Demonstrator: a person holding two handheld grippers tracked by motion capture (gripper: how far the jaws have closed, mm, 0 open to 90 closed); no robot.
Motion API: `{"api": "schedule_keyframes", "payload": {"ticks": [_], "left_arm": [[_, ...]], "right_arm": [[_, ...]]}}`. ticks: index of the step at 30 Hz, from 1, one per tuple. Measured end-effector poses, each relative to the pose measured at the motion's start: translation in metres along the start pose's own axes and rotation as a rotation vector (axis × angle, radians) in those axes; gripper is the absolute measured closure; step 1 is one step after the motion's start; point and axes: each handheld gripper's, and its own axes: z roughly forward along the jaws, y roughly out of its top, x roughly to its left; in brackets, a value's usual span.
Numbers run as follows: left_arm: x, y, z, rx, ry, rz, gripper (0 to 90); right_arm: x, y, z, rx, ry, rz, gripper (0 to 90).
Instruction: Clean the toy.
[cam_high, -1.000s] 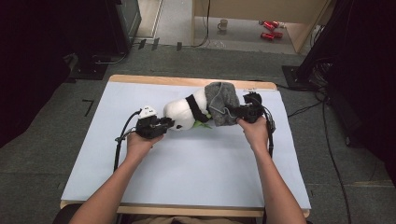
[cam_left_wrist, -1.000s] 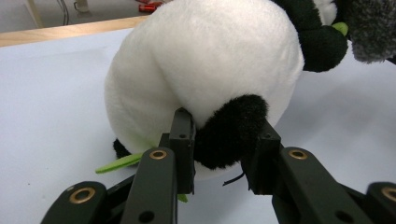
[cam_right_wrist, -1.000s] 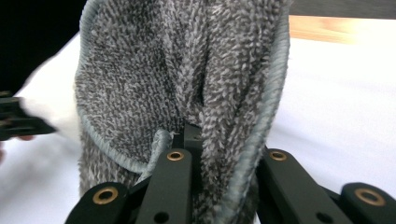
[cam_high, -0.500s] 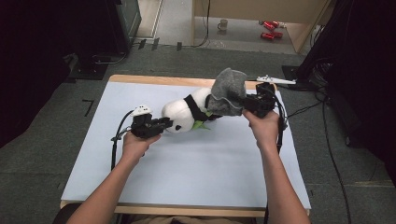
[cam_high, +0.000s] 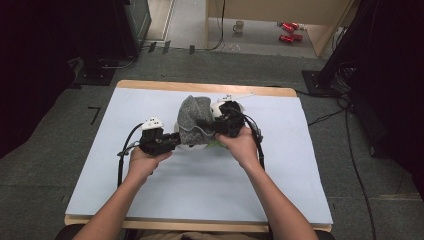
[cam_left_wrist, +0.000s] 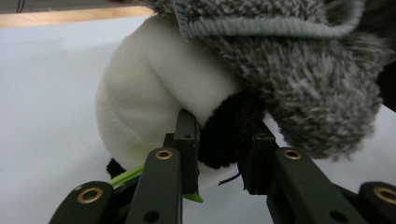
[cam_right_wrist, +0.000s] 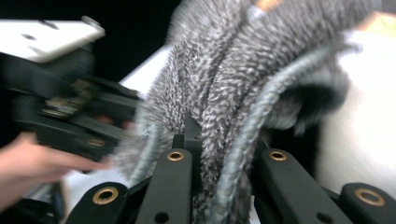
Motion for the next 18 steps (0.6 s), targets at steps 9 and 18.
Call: {"api": "schedule_keyframes", "payload": {"ticks": [9,18], "left_arm": [[0.006,-0.005,0.007,0.013,0.009,-0.011,72.5],[0.013,-0.006,0.006,0.006,0.008,-0.026,72.3]], "right_arm": [[-0.038,-0.007,-0.011,0.033,-0.077,0.053,80.5],[-0.066,-0.011,-0.044,-0.009,-0.127,0.127,80.4]]}}
